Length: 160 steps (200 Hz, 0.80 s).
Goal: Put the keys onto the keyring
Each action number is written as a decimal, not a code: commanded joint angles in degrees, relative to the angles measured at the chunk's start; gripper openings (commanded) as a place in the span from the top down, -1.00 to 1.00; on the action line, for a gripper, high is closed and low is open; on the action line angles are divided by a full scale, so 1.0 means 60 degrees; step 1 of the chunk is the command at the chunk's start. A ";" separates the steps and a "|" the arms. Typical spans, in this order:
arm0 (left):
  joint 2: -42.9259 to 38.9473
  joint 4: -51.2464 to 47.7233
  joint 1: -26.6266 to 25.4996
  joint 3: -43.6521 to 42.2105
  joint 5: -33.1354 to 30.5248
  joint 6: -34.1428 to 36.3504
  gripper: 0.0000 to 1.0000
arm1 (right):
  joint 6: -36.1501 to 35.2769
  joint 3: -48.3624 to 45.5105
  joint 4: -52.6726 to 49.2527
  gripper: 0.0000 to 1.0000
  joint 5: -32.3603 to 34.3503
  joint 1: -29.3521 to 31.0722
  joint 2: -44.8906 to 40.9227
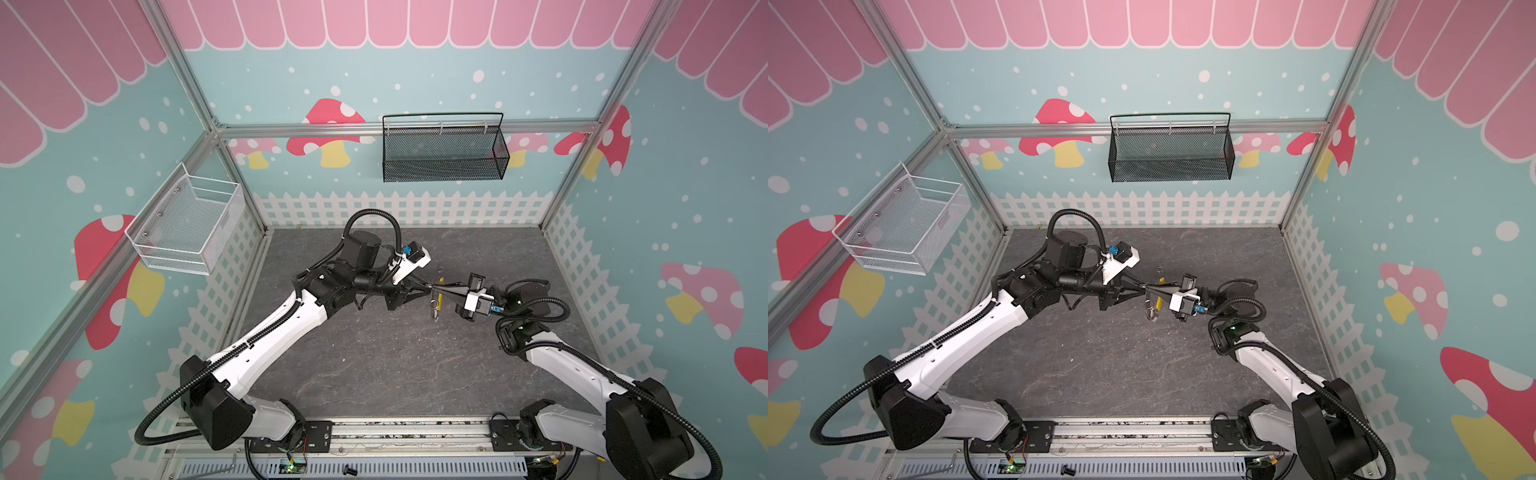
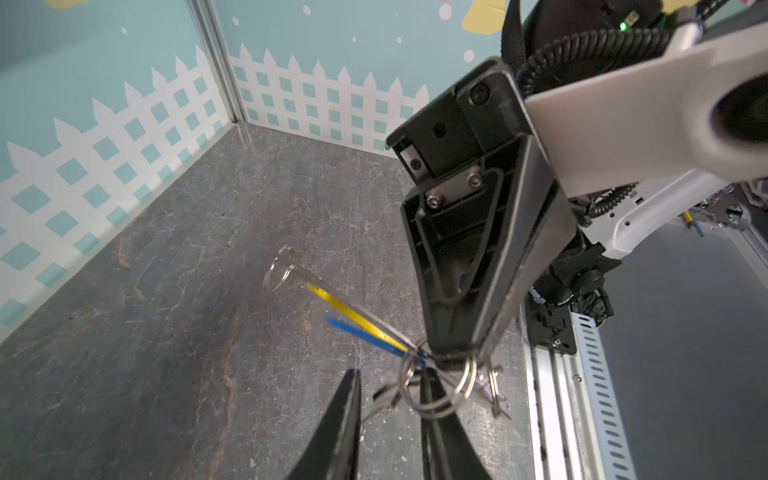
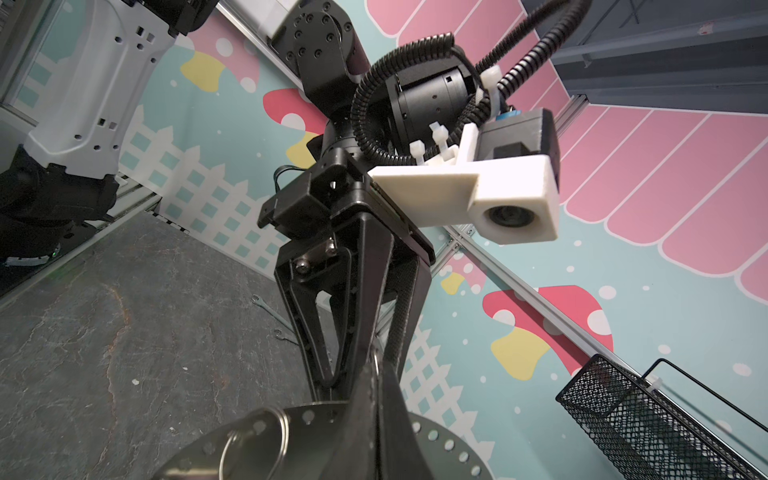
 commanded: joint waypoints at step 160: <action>-0.1265 0.1560 -0.0112 -0.1432 -0.0581 0.2684 0.34 | 0.0350 0.0069 0.0384 1.00 -0.0449 0.0020 0.0241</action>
